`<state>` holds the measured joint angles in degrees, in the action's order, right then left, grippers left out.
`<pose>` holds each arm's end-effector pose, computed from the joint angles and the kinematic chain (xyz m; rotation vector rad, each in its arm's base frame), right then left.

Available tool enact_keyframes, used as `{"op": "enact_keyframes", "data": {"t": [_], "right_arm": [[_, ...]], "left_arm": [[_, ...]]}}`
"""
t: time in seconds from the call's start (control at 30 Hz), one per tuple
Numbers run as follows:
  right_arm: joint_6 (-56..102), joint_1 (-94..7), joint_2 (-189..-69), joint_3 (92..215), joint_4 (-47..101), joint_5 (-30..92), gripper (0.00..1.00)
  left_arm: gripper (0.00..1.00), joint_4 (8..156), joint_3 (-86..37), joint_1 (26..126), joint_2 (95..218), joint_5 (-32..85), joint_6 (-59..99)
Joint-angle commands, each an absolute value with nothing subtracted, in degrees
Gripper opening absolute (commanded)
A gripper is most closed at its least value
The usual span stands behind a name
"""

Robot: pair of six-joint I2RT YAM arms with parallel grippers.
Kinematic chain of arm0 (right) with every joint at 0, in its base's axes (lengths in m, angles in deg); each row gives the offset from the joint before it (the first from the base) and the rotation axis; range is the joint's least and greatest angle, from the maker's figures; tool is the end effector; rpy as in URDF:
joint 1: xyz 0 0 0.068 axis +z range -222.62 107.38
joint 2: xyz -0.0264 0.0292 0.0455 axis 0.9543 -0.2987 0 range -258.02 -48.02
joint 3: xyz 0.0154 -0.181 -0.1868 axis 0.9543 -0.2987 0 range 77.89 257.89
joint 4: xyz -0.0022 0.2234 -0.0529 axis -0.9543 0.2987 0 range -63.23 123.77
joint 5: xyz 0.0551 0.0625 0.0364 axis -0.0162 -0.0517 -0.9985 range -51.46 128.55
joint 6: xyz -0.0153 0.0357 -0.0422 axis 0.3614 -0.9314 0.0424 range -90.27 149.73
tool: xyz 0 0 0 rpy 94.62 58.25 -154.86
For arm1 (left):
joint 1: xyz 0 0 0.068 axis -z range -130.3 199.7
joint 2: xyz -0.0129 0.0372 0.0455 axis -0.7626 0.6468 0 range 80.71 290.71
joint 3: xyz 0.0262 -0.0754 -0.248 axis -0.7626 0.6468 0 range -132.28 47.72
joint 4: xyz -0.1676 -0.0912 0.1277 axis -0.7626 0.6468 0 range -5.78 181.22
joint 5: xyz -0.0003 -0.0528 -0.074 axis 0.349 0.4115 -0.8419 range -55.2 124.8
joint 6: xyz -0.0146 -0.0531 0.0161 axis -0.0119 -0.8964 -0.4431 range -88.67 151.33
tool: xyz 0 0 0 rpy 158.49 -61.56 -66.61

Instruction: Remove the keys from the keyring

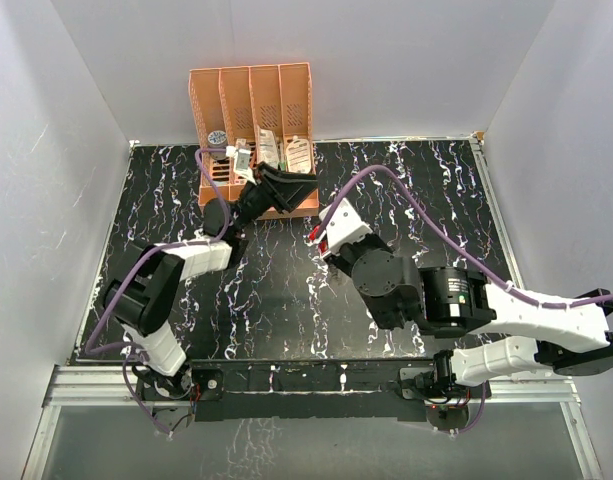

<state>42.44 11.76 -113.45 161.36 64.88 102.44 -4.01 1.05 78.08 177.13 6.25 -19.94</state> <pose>0.0542 0.1790 0.4328 -0.7286 1.5634 -0.1521 0.2687 -0.1672 0.3095 0.3109 1.0582 -1.4857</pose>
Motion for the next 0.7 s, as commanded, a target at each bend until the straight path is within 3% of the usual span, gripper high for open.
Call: {"op": "enact_keyframes", "data": {"t": [0.0,0.13,0.3,0.37,0.57,0.67], "right_arm": [[44.35,12.02,-111.95,159.44,55.77,100.42,0.00],[46.77,12.02,-110.78,157.05,51.34,101.41,0.00],[47.20,12.02,-109.99,155.62,47.20,104.25,0.00],[47.90,11.96,-109.89,154.26,43.82,105.44,0.00],[52.19,11.96,-111.18,152.11,35.84,105.85,0.00],[52.93,11.93,-111.05,152.32,34.86,105.69,0.00]], "left_arm": [[0.36,-18.09,-6.62,77.82,177.21,-6.31,-31.38],[0.38,-9.90,-4.21,77.93,171.79,-9.09,-20.62],[0.37,32.64,-1.84,85.61,154.78,4.64,17.80],[0.37,41.45,-1.57,90.29,150.83,10.13,27.70],[0.47,37.57,5.40,91.60,145.92,11.24,25.80],[0.48,37.80,5.96,91.62,145.75,11.29,25.61]]}}
